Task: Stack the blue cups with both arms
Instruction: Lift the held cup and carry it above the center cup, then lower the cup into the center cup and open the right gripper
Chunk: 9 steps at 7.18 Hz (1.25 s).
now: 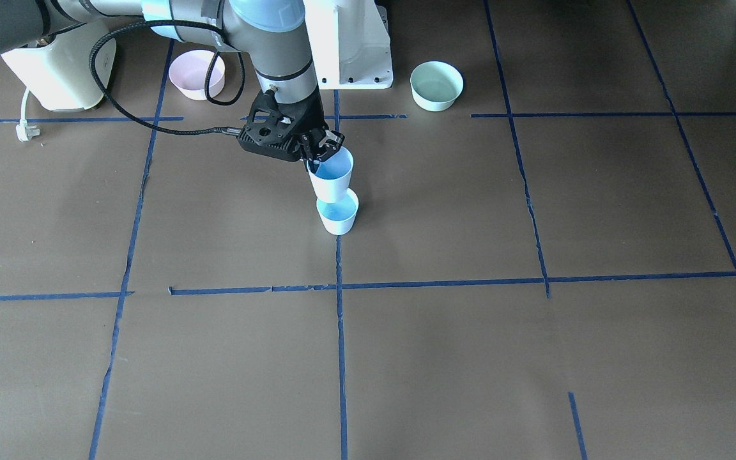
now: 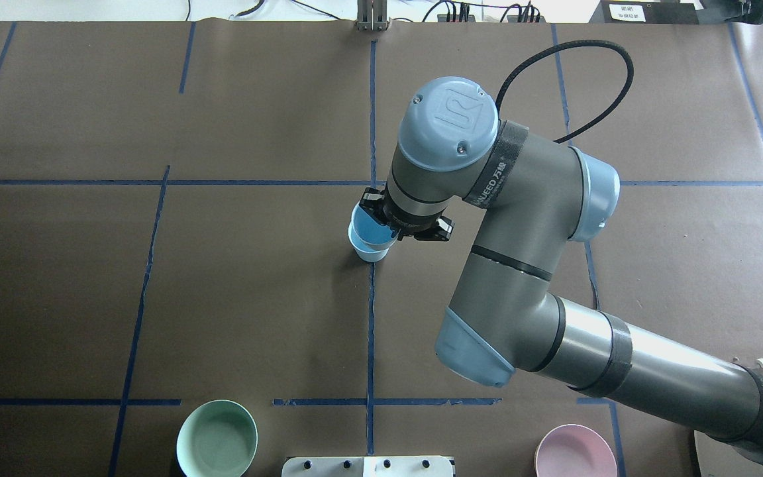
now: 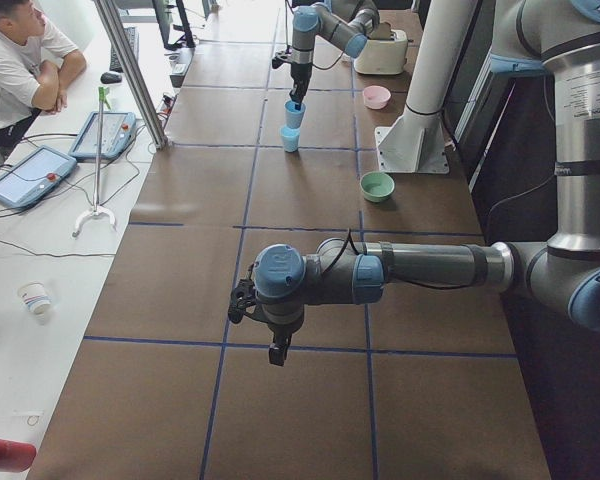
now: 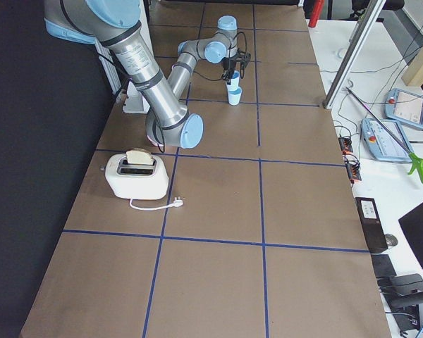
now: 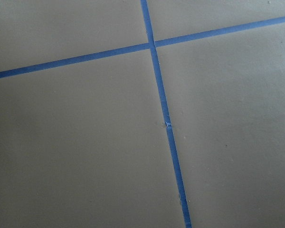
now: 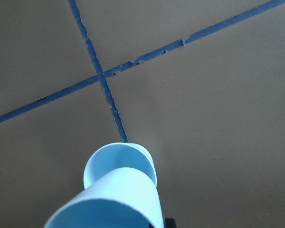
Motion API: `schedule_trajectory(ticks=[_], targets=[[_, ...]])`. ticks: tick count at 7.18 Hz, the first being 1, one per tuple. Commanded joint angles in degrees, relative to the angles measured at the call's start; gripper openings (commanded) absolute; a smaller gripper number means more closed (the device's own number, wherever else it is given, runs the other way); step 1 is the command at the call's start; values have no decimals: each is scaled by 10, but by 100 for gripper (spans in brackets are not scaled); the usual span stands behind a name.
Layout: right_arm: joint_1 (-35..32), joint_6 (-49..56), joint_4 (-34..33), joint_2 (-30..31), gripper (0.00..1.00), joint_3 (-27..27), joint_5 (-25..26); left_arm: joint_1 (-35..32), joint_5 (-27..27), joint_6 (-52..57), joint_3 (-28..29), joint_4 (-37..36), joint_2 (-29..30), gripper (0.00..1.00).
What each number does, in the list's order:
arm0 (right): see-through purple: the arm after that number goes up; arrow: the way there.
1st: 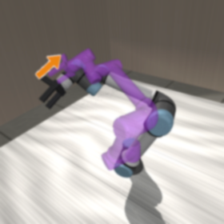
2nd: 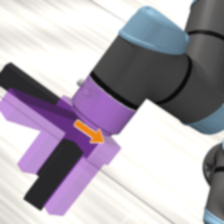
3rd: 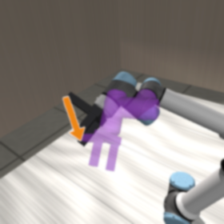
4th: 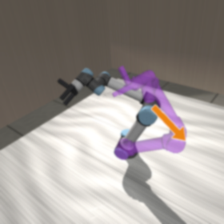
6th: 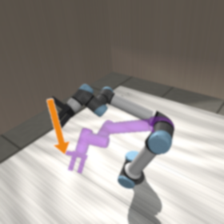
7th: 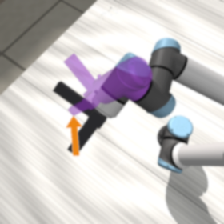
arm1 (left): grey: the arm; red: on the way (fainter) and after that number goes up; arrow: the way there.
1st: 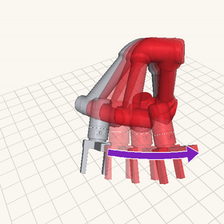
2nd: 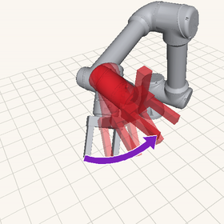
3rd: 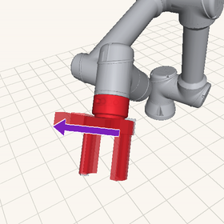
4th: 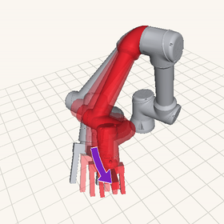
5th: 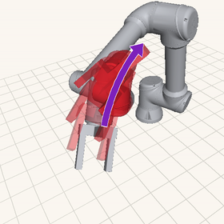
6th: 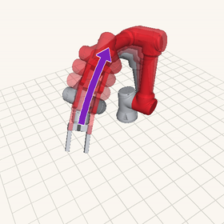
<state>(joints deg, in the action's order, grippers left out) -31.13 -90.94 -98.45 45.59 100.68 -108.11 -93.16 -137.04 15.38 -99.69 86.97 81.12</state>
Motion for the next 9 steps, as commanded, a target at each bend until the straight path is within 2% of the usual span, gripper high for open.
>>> schedule_trajectory(ticks=[1, 3, 5, 6, 7, 9], targets=[[2, -1, 1, -7, 1, -10, 5, 0, 0, 0, 0, 0, 0, 100], [2, -1, 2, -8, 9, -10, 6, 0, -1, -1, 0, -1, 0, 100], [1, -4, 29, -7, 11, -19, 8, 0, -1, -1, 0, -1, 0, 100], [1, 0, 37, -6, 34, -24, 11, 0, -2, -8, -2, 0, 1, 100], [1, 3, 41, -7, 99, -28, 23, 0, -2, -10, -2, 0, 1, 100], [1, 5, 41, -6, 100, -28, 27, 0, -2, -10, -3, 0, 1, 100]])
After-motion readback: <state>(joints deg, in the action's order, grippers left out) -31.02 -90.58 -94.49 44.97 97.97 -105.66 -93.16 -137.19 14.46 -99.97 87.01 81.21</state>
